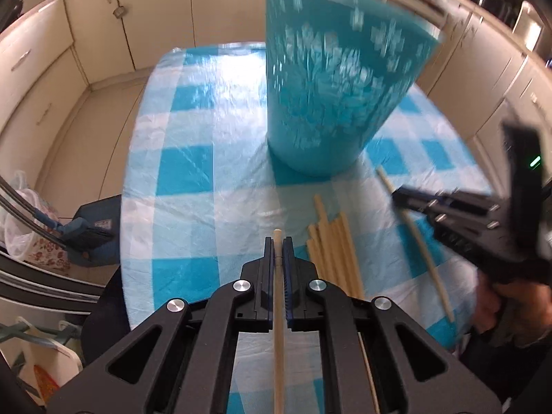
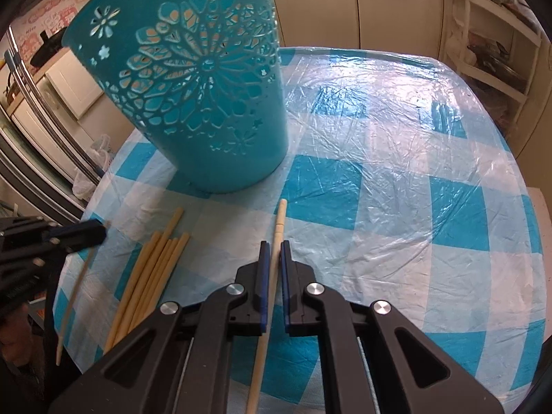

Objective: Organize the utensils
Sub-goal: 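Lift the chopstick with the left gripper and drop it into the teal holder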

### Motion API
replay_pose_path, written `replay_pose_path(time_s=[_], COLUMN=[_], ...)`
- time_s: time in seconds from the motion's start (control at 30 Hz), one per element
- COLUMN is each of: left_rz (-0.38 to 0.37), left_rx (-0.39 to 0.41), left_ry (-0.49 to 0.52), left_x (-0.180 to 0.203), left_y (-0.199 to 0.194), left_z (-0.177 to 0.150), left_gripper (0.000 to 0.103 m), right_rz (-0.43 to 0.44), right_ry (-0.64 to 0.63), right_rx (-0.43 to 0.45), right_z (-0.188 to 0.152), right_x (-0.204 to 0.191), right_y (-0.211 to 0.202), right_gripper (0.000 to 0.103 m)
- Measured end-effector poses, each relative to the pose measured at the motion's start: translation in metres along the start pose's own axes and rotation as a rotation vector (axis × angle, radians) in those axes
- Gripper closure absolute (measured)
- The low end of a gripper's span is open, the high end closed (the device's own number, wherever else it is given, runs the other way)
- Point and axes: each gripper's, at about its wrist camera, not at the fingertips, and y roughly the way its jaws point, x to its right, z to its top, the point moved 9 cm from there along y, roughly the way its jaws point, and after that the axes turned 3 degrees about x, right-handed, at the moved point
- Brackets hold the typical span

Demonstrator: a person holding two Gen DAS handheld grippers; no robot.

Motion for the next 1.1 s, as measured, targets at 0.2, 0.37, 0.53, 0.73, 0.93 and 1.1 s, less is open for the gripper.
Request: replay_pose_path(time_s=[0.2,0.37,0.53,0.73,0.93,1.1], left_rz=[-0.100,-0.105,-0.028,0.097,0.121,0.152], left_rx=[0.230,0.515,0.756,0.846,0.765,0.702], left_ry=[-0.037,-0.106,-0.180,-0.249,-0.280,-0.232], left_x=[0.008,0.017,0.020,0.014,0.003,0.000], left_y=[-0.084,-0.143,-0.159,-0.125,-0.069,-0.051], left_z=[0.071,0.148,0.216,0.249,0.233,0.208], left_gripper=[0.098,0.098,0.098,0.098,0.098,0.098], right_rz=[0.007,0.012,0.012,0.008,0.023,0.021], right_ry=[0.015,0.017,0.018,0.013,0.028,-0.003], right_rx=[0.012,0.022,0.031,0.035,0.027,0.012], right_z=[-0.001,-0.004,-0.005,-0.005,-0.004,-0.002], right_x=[-0.004,0.004,0.004,0.004,0.006,0.005], right_y=[-0.002,-0.008,-0.009,-0.009,-0.009,-0.008], right_gripper=[0.096,0.096,0.096,0.096,0.096,0.094])
